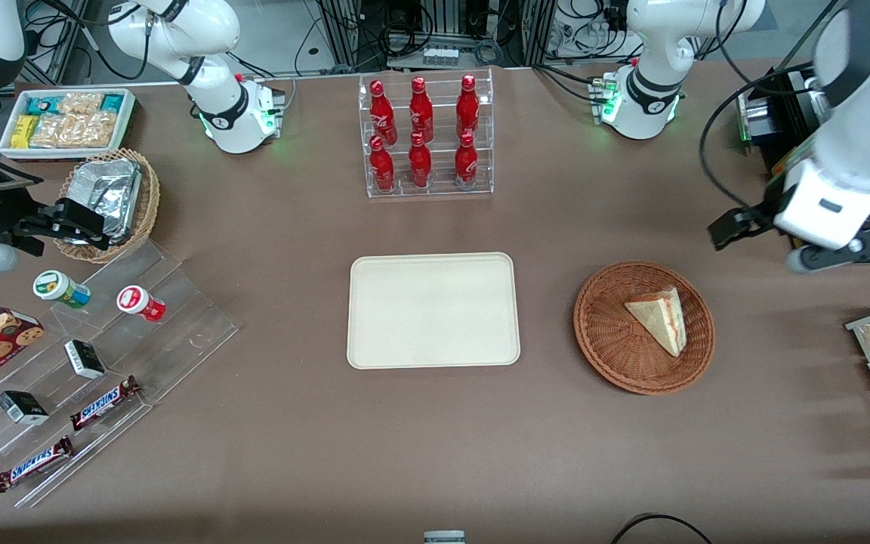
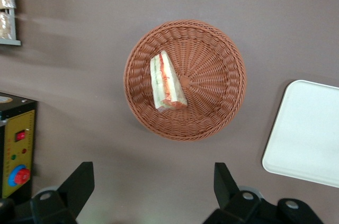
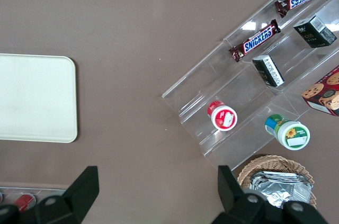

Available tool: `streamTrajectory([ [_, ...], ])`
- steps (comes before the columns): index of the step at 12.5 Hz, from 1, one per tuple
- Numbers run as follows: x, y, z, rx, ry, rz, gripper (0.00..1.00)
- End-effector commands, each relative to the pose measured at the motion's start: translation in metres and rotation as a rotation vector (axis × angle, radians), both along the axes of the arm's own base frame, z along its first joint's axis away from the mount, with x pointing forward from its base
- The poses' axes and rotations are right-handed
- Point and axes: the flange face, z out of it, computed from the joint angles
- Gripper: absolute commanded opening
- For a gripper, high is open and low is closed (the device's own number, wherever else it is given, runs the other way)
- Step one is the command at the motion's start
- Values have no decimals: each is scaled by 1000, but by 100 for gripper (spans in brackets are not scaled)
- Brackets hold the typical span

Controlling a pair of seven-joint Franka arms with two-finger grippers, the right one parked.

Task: Place sandwich from basket to tray
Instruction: 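Move the left gripper toward the wicker basket with the sandwich, then lower the open left gripper over the wrapped sandwich in the basket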

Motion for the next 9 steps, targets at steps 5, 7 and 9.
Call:
streamTrajectory([
  [5,28,13,-66,-59,49,-14,100],
  [7,32,16,-98,-62,39,-10,100],
  [9,34,28,-126,-69,38,-33,100],
])
